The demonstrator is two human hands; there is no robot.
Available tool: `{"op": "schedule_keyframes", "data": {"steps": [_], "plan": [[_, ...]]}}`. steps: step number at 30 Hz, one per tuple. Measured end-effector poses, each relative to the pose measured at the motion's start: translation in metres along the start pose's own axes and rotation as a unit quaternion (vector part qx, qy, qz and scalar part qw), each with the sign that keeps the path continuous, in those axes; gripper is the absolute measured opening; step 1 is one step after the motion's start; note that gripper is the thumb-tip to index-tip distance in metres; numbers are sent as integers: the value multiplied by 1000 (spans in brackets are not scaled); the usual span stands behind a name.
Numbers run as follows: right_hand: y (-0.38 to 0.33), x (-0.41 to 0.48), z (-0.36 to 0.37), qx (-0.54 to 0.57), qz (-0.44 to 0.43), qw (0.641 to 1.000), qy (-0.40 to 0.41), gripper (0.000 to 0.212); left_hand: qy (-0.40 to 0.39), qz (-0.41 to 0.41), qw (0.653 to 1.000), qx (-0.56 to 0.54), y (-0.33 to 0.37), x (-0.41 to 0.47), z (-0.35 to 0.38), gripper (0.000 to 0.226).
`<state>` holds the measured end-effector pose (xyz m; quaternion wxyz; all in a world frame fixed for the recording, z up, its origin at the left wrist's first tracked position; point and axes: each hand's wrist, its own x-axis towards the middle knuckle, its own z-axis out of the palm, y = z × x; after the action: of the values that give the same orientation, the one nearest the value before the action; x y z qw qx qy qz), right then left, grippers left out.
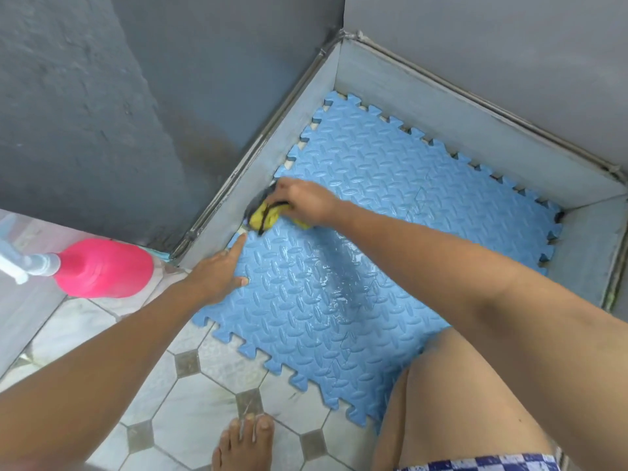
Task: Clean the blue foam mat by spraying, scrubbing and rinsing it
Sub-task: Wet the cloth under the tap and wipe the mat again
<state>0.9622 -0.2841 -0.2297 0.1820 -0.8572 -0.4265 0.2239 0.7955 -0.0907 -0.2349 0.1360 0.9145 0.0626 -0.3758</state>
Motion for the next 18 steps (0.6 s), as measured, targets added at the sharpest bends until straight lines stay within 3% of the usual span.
{"op": "schedule_keyframes", "data": {"steps": [5,9,11,12,14,18], "plan": [[88,24,-56,-8,214,968,134,36,-6,-1,1000,-5,-2,4,2,101],[170,-6,-66,-18,430,869,246,41,-26,-9,1000,-3,-3,5,1,102],[185,-22,-65,6,493,820,289,42,-34,-13,999,2,-2,7,-1,104],[183,-25,-63,14,502,813,296,43,-43,-13,999,6,-2,9,-4,104],[166,-17,-57,31,484,823,297,44,-63,-15,998,12,2,11,-8,104],[90,6,-17,63,317,906,272,30,-73,-8,997,15,6,12,-13,103]]}}
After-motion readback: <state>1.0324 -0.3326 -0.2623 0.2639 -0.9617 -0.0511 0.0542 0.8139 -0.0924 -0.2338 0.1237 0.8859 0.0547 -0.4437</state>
